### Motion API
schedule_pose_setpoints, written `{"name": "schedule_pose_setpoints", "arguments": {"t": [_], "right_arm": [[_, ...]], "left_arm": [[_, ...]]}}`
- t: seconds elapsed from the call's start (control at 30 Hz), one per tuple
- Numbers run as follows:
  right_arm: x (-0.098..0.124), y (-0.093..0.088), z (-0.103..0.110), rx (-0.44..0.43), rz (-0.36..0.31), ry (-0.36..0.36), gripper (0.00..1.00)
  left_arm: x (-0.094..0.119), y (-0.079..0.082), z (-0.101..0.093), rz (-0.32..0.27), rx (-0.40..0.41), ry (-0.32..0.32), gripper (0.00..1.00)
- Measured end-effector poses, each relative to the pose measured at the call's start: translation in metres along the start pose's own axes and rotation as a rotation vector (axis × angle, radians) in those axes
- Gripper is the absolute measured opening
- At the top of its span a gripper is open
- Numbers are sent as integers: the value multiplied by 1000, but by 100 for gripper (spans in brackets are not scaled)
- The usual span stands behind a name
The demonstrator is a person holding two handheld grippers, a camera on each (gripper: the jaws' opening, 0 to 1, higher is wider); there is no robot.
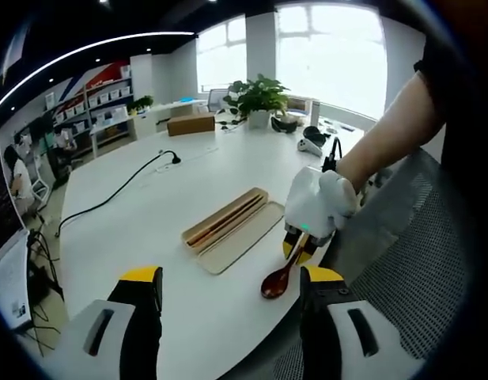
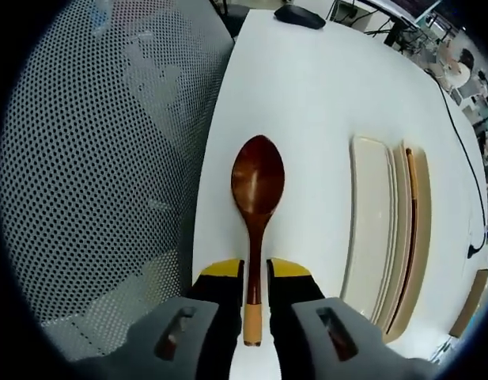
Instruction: Arrange the utensils inside the cutlery case until each visible utensil rests in its matching compartment.
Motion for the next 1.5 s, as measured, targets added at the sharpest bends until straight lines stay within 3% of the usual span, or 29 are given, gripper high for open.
{"name": "schedule_pose_setpoints", "arguments": {"t": [0.17,0.5,0.53,0.67,1.07,1.5], "right_arm": [[0,-3,-1,-46,-54,5,6],[-1,3,-1,-23,-41,4,0],[-1,2,-2,-80,-57,18,0],[-1,1,-7,-154,-64,45,0],[12,-1,-23,-121,-49,-3,0],[34,4,-47,-131,-86,-53,0]], "left_arm": [[0,0,0,-3,-1,-2,73],[0,0,0,-5,-4,-5,73],[0,0,0,-5,-4,-5,73],[0,1,1,-7,-3,-2,73],[0,0,1,-3,1,1,73],[1,0,1,0,2,6,73]]}}
Point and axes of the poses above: the point that each gripper's makers call its tool centre point, and the gripper's own axes: x roughly backward along the fingers, z roughly to its left, y roughly out of its top, the point moved 10 cm from there along x, roughly backward along the fingers, and after that the axes turned 13 degrees about -x, right-handed, at the moved point
